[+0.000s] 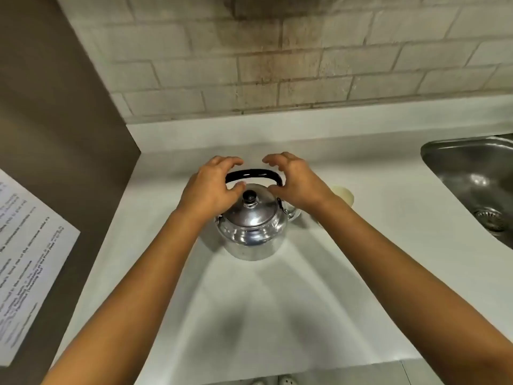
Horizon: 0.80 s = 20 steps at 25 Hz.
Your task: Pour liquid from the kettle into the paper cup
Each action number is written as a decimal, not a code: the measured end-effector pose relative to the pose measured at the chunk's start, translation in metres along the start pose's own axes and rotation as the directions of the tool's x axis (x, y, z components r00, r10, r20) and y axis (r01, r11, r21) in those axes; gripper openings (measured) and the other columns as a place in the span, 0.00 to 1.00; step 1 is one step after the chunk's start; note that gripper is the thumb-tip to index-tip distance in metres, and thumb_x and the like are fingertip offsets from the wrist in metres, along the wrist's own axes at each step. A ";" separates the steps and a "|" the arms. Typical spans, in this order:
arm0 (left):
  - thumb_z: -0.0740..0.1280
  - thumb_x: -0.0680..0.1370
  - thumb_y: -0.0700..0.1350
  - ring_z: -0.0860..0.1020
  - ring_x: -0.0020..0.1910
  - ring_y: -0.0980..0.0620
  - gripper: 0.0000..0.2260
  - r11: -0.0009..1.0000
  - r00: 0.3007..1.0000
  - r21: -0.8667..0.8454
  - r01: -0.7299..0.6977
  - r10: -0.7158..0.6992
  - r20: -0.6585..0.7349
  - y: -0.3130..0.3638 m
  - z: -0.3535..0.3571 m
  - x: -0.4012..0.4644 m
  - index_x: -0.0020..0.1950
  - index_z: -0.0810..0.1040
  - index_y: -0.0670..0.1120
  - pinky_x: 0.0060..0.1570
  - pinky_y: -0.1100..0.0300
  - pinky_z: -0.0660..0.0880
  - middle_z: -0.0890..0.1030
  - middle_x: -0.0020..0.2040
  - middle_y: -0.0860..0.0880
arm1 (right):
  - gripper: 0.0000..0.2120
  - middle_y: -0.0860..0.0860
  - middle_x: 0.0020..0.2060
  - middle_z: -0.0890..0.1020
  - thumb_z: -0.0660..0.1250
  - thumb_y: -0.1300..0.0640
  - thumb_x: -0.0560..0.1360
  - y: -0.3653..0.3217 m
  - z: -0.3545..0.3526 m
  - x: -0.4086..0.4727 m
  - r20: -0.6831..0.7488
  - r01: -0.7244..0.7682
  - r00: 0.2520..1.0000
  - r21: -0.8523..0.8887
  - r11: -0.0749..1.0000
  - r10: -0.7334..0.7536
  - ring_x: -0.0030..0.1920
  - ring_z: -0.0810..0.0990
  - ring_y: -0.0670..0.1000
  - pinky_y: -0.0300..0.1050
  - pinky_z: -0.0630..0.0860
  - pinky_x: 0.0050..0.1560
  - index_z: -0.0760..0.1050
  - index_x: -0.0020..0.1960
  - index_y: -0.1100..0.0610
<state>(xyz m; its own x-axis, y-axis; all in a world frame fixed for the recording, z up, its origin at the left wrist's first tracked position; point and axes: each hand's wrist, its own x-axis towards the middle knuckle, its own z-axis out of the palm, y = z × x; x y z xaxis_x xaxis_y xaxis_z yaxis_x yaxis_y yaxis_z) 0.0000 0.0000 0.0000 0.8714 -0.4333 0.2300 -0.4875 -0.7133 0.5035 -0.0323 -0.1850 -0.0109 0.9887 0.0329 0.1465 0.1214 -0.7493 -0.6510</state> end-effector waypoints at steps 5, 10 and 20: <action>0.68 0.71 0.48 0.78 0.41 0.52 0.13 0.981 0.988 -0.125 0.146 -0.140 0.059 -0.011 0.012 0.009 0.55 0.77 0.55 0.43 0.58 0.76 0.79 0.42 0.54 | 0.15 0.56 0.49 0.80 0.65 0.60 0.70 0.005 0.010 0.004 0.020 0.024 1.000 -0.012 1.000 -0.023 0.45 0.76 0.52 0.40 0.69 0.45 0.74 0.57 0.58; 0.71 0.65 0.47 0.69 0.19 0.64 0.12 0.911 0.958 -0.297 0.285 -0.278 0.068 -0.008 0.018 0.020 0.22 0.76 0.58 0.24 0.67 0.65 0.72 0.17 0.61 | 0.12 0.52 0.45 0.78 0.63 0.63 0.71 0.006 0.013 0.004 -0.020 0.009 1.000 0.030 1.000 -0.009 0.43 0.75 0.51 0.41 0.69 0.44 0.76 0.54 0.58; 0.74 0.62 0.44 0.68 0.20 0.60 0.11 0.875 0.961 -0.403 0.269 -0.269 0.058 -0.003 0.003 0.026 0.21 0.77 0.55 0.24 0.68 0.65 0.70 0.15 0.59 | 0.10 0.49 0.42 0.78 0.65 0.61 0.72 -0.016 0.004 -0.001 -0.108 -0.024 0.993 0.118 0.993 0.037 0.43 0.76 0.49 0.38 0.69 0.45 0.77 0.53 0.56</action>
<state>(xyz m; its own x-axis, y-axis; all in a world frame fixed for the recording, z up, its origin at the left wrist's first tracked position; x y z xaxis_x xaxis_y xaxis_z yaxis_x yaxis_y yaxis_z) 0.0241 -0.0114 0.0021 0.9659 -0.2562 0.0372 -0.1698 -0.5184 0.8381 -0.0351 -0.1699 -0.0037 0.9772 -0.0666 0.2018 0.1070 -0.6664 -0.7379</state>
